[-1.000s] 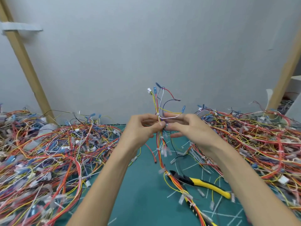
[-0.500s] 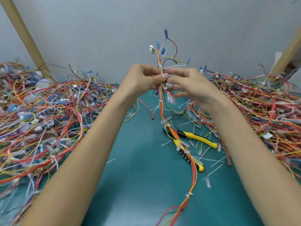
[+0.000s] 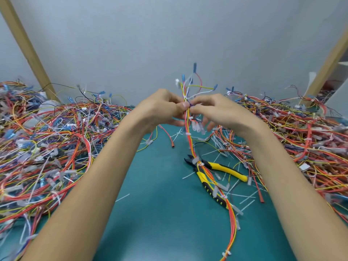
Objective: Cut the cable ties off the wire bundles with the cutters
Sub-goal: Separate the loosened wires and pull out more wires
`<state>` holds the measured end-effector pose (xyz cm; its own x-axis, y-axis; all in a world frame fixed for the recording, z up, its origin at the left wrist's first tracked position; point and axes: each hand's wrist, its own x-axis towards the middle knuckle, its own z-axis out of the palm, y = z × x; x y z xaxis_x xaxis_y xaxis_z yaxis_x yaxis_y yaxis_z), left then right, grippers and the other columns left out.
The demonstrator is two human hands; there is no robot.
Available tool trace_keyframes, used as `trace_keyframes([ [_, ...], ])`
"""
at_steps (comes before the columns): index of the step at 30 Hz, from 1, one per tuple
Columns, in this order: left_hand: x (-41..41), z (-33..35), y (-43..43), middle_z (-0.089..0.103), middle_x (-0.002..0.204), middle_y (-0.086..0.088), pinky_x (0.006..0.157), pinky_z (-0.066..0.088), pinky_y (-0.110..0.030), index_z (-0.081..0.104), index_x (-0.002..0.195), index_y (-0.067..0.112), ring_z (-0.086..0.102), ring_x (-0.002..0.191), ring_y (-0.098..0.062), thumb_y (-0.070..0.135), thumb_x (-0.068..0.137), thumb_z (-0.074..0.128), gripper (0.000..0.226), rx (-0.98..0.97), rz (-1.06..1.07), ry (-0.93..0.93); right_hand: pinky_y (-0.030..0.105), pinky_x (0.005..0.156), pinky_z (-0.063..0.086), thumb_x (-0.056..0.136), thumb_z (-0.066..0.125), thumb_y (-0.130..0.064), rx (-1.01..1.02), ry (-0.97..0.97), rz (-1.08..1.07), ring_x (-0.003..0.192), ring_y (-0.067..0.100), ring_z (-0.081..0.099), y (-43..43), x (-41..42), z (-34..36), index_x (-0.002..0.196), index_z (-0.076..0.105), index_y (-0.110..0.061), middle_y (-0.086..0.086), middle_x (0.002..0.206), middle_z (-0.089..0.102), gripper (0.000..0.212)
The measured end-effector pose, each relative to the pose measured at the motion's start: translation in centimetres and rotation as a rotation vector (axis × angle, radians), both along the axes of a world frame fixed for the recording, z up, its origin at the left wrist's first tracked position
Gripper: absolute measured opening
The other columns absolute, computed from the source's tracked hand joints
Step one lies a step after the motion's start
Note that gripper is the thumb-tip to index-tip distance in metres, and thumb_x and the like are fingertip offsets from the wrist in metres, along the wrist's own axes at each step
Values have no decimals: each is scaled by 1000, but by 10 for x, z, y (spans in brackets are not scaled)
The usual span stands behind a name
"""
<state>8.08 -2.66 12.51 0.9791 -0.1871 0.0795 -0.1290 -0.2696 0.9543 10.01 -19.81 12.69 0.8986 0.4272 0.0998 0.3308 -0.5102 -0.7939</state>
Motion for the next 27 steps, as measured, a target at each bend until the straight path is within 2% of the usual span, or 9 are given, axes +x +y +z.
trace_keyframes([
  [3,-3,2,2,64,67,-4,59,54,-15,66,95,-3,64,61,-9,9,100,51,20,30,-96,109,21,50,44,96,56,-30,-168,3,66,53,10,53,-8,1,0,94,72,-20,-14,64,59,19],
  [6,-4,4,1,66,66,-5,59,54,-15,65,93,-4,66,59,-8,10,99,53,19,6,-124,149,25,52,37,95,57,-34,-163,17,47,52,10,46,-13,2,0,73,69,-23,-14,60,52,27],
  [9,-2,3,1,65,75,-12,61,55,-16,63,103,-10,67,61,-11,9,97,56,22,-24,-91,139,23,51,41,98,54,-36,-193,-11,38,50,5,49,-12,2,1,88,70,-19,-15,58,55,25],
  [12,-1,4,2,68,68,-6,61,55,-16,65,91,-7,67,60,-8,7,96,57,17,-10,-46,54,21,53,50,100,51,-38,-179,-21,29,57,3,60,-12,1,4,106,69,-22,-8,94,68,26],
  [15,1,4,3,68,59,4,61,58,-20,63,84,2,67,57,-6,6,97,56,16,-21,60,-66,24,61,55,101,49,-33,-116,26,72,74,10,70,-14,-2,7,125,60,-27,-11,117,62,27],
  [17,5,4,4,64,67,0,63,61,-31,60,91,2,67,59,-14,6,96,58,7,25,188,-167,24,64,57,101,50,-31,-83,50,122,85,13,71,-15,-3,9,136,53,-29,-14,119,60,35],
  [20,8,3,7,61,74,1,73,59,-45,58,97,9,69,71,-28,8,93,60,4,261,337,-320,28,72,59,100,52,-32,-48,100,185,91,15,72,-17,-5,10,142,45,-28,-10,121,65,43],
  [24,10,0,12,69,97,-10,80,53,-45,57,102,10,67,88,-35,11,91,57,10,581,426,-411,31,83,58,101,49,-33,-228,182,304,95,14,71,-18,-10,9,134,54,-29,-8,111,71,34],
  [27,11,-1,13,71,96,-6,83,52,-42,59,98,14,66,89,-34,13,90,61,8,643,427,-393,30,80,59,101,50,-32,-207,164,225,97,12,69,-15,-9,7,134,55,-26,-7,112,70,34],
])
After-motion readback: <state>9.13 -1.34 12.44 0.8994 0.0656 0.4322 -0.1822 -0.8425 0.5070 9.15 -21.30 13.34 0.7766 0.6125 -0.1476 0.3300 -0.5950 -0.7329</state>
